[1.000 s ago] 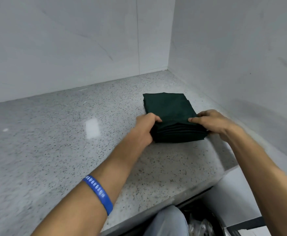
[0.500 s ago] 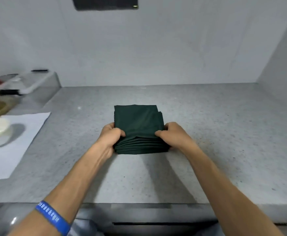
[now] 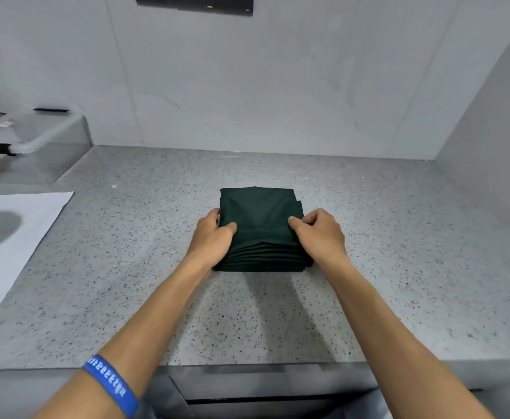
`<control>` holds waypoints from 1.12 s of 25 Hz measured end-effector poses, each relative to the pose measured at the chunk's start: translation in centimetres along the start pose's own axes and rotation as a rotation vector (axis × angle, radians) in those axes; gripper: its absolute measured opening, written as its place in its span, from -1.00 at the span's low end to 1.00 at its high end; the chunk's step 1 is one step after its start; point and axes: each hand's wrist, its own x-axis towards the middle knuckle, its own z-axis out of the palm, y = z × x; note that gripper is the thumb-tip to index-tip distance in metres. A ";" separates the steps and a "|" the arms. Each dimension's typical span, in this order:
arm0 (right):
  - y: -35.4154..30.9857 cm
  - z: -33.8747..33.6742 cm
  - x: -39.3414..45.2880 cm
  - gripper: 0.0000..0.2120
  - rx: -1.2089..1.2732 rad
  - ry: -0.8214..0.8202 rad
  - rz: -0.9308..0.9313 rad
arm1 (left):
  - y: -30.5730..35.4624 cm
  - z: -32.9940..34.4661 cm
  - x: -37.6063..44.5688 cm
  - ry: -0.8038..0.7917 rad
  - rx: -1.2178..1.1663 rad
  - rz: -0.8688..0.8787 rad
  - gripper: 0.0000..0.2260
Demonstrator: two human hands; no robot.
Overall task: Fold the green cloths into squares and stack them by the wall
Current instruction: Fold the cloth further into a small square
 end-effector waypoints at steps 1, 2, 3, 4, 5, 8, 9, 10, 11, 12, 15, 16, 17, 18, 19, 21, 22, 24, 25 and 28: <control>0.1 0.2 0.0 -0.76 0.000 0.012 0.010 | -0.2 0.0 -0.3 0.007 -0.017 0.035 -0.77; 0.1 0.5 0.1 -0.77 -0.007 0.020 0.023 | -0.7 0.0 -0.3 0.009 -0.009 0.065 -0.67; 0.2 0.7 0.1 -0.77 0.002 0.028 0.031 | -1.1 0.0 -0.3 0.001 -0.011 0.078 -0.61; 0.3 1.0 0.0 -0.78 0.037 0.032 0.036 | -1.4 0.1 -0.3 -0.012 -0.037 0.078 -0.55; 0.3 1.2 -0.1 -0.79 0.085 0.029 0.031 | -1.8 0.1 -0.1 -0.032 -0.069 0.073 -0.53; 0.2 1.2 -0.2 -0.82 0.176 -0.001 0.008 | -1.7 0.0 0.1 -0.071 -0.098 0.073 -0.52; 0.0 1.1 0.1 -0.80 0.221 -0.018 0.015 | -1.3 -0.2 0.3 -0.063 -0.114 0.071 -0.53; -0.1 1.0 0.4 -0.78 0.269 -0.032 0.025 | -1.0 -0.6 0.8 -0.040 -0.157 0.052 -0.53; -0.2 0.8 0.8 -0.77 0.284 -0.027 0.026 | -0.5 -1.0 1.6 -0.017 -0.212 0.020 -0.51; -0.4 0.7 1.1 -0.78 0.257 -0.009 0.013 | -0.1 -1.4 2.3 -0.006 -0.266 -0.009 -0.50; -0.8 1.0 1.5 -0.72 0.119 -0.031 -0.009 | 0.2 -1.4 3.5 -0.065 -0.377 -0.026 -0.56; -0.8 1.2 1.4 -0.68 0.105 -0.046 -0.010 | 0.1 -1.0 3.4 -0.081 -0.381 -0.022 -0.59; -0.7 1.4 1.5 -0.67 0.118 -0.050 -0.014 | -0.1 -0.6 3.3 -0.086 -0.374 -0.010 -0.60; -0.6 1.4 1.5 -0.70 0.158 -0.048 -0.014 | -0.4 -0.2 3.1 -0.080 -0.369 0.002 -0.61; -0.5 1.3 1.5 -0.75 0.216 -0.045 -0.005 | -0.6 0.1 3.0 -0.075 -0.365 0.022 -0.61; -0.3 1.0 1.3 -0.85 0.336 -0.037 0.038 | -0.6 0.4 2.7 -0.072 -0.333 0.068 -0.57; -0.1 0.9 1.3 -0.86 0.363 -0.036 0.052 | -0.5 0.4 2.5 -0.070 -0.298 0.094 -0.53; 0.3 0.7 1.2 -0.77 0.349 -0.070 0.040 | -0.5 0.4 2.1 -0.069 -0.196 0.149 -0.47; 0.3 0.8 1.1 -0.72 0.299 -0.085 0.001 | -0.5 0.3 1.9 -0.055 -0.090 0.194 -0.47; -0.4 1.1 0.9 -0.64 -0.196 0.104 -0.340 | 1.1 0.8 1.6 0.088 0.515 0.454 -0.53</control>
